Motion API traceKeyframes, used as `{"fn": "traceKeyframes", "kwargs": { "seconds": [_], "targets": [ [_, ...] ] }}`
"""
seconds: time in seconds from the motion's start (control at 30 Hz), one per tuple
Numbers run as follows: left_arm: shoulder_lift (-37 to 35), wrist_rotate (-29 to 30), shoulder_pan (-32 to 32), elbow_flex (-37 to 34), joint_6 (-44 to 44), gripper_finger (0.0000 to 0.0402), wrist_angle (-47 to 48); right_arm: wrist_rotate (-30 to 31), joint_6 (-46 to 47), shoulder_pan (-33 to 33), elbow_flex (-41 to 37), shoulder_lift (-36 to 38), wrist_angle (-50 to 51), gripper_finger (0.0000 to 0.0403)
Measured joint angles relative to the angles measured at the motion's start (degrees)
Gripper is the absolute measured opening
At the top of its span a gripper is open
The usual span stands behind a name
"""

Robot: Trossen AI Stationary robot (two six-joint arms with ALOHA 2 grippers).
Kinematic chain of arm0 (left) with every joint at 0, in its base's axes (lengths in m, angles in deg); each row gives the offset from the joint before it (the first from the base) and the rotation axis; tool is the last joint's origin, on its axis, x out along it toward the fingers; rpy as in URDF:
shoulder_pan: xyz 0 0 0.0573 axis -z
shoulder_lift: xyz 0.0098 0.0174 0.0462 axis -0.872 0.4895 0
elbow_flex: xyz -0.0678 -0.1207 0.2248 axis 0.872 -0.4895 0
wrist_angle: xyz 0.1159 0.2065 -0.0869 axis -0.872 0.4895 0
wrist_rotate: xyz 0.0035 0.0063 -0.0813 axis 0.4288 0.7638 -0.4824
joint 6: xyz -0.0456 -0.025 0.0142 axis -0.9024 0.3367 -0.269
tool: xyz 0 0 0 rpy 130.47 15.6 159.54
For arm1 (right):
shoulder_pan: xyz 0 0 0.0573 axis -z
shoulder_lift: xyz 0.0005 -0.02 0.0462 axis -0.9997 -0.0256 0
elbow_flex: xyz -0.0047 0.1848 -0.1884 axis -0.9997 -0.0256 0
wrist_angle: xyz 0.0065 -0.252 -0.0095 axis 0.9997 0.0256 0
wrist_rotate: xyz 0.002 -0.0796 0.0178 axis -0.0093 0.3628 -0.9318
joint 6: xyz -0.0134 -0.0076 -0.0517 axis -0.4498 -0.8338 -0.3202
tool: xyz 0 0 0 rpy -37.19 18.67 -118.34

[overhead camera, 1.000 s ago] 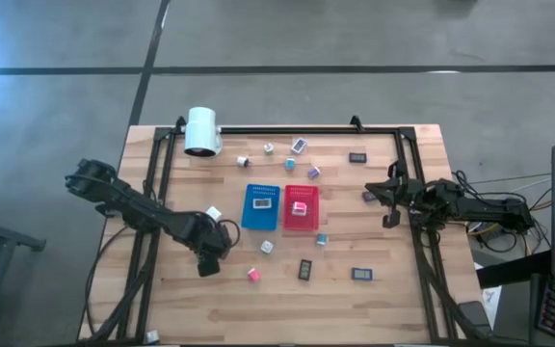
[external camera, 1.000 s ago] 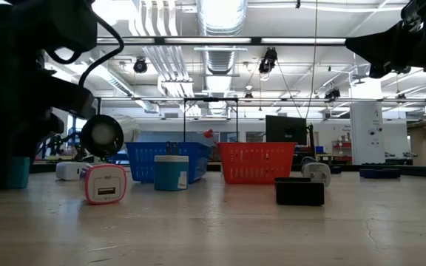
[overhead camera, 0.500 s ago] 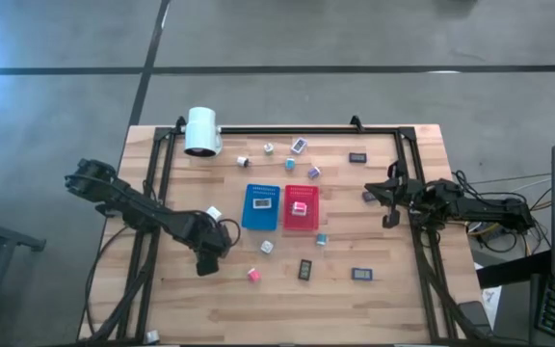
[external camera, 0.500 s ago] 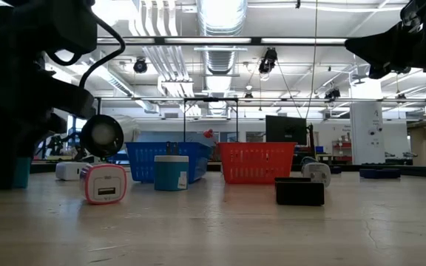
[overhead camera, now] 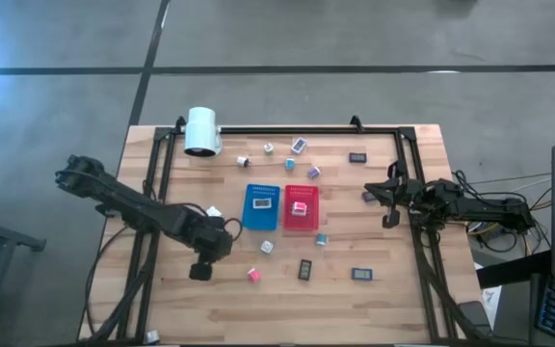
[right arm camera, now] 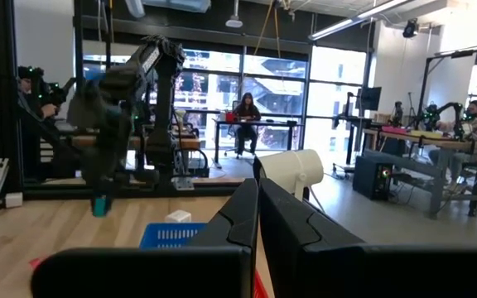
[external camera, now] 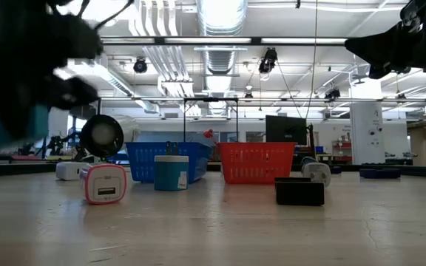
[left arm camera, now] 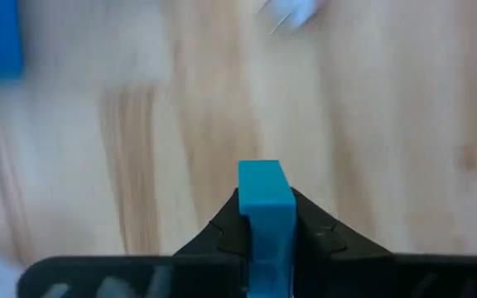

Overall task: Pick & Place Office items
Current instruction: Put the blue digital clock into the blue bin

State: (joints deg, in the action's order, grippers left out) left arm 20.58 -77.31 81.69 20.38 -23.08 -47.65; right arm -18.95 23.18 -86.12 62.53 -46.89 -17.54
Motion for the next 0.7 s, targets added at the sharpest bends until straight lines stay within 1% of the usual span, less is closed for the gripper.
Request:
{"fn": "traceKeyframes", "kwargs": {
  "seconds": [0.13,0.27,0.4,0.5,0.63,0.7],
  "targets": [
    [-6.6,0.3,-1.7,-0.1,7.1,0.0047,-3.5,0.0,0.0,0.0,0.0,0.0,0.0,0.0008],
    [-13.9,1.5,-4.1,-0.2,11.4,0.0047,-6.5,0.0,0.0,0.0,0.0,0.0,0.0,0.0008],
    [-20.8,1.5,-6.3,-0.3,15.8,0.0047,-8.8,0.0,0.0,0.0,0.0,0.0,0.0,0.0008],
    [-26.0,2.0,-8.3,-1.9,18.7,0.0047,-12.5,0.0,0.0,0.0,0.0,0.0,0.0,0.0008],
    [-33.3,7.4,-11.0,-6.2,20.2,0.0047,-19.3,0.0,0.0,0.0,0.0,0.0,0.0,0.0008],
    [-37.0,8.7,-12.7,-8.9,20.2,0.005,-21.8,0.0,0.0,0.0,0.0,0.0,0.0,0.0008]
  ]
}}
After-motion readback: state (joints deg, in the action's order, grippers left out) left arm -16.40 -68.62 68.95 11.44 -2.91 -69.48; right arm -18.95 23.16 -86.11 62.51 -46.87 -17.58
